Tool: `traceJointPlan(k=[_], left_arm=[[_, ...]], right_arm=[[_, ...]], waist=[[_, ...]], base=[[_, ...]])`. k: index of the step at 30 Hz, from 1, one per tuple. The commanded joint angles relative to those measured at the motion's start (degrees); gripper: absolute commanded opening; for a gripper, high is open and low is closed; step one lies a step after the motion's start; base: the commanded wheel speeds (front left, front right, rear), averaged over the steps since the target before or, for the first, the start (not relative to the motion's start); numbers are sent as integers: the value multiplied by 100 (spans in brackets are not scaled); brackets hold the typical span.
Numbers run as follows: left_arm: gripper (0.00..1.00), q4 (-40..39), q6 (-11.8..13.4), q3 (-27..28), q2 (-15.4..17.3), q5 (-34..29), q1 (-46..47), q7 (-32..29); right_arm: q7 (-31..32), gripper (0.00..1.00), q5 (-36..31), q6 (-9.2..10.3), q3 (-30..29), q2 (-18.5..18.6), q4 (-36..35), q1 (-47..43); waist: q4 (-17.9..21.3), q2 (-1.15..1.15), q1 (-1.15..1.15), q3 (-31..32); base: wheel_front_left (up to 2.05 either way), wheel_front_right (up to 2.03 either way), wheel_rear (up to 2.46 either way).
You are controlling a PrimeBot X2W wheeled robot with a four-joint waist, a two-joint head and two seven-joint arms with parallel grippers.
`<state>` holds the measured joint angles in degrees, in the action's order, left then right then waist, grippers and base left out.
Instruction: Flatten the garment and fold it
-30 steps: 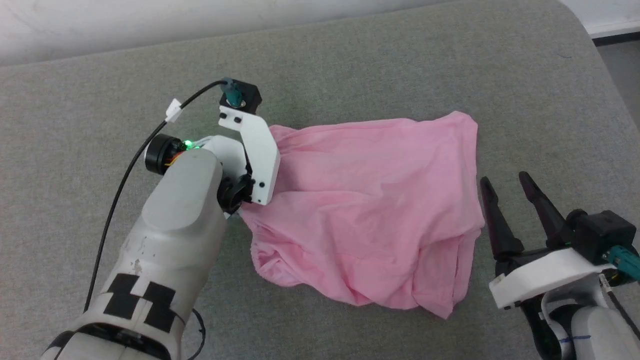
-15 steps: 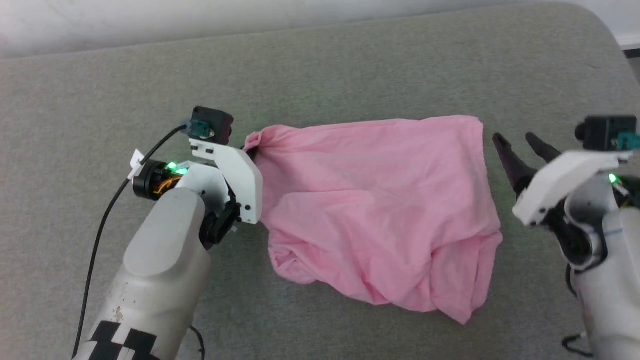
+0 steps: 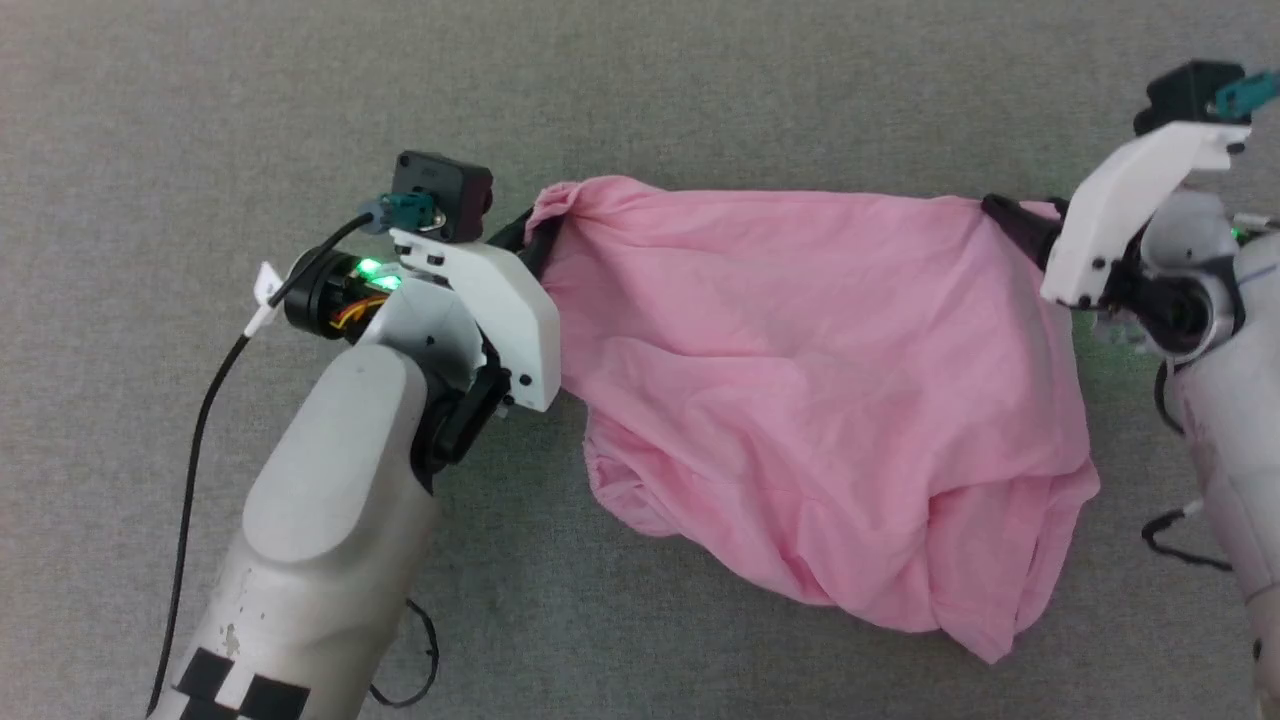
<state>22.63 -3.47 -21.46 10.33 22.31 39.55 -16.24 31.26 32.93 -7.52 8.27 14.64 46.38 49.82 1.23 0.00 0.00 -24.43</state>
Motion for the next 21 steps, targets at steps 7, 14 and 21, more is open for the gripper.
traceJointPlan(k=[7, 14, 21], left_arm=[[0, -336, 91, 39, 129, 87, -280, -114], [0, -506, 172, 334, 328, 184, -36, 54], [0, -27, 241, 779, 420, 251, 1268, 457]], right_arm=[[923, 0, 136, 3, 522, -188, 696, 104], [-622, 0, -55, 3, 872, 185, -142, 499], [-2315, 0, -391, 3, 380, 282, -306, 1453]], waist=[[-41, 0, 0, -102], [36, 0, 0, 213], [136, 0, 0, 466]], base=[[0, 0, 0], [0, 0, 0], [0, 0, 0]])
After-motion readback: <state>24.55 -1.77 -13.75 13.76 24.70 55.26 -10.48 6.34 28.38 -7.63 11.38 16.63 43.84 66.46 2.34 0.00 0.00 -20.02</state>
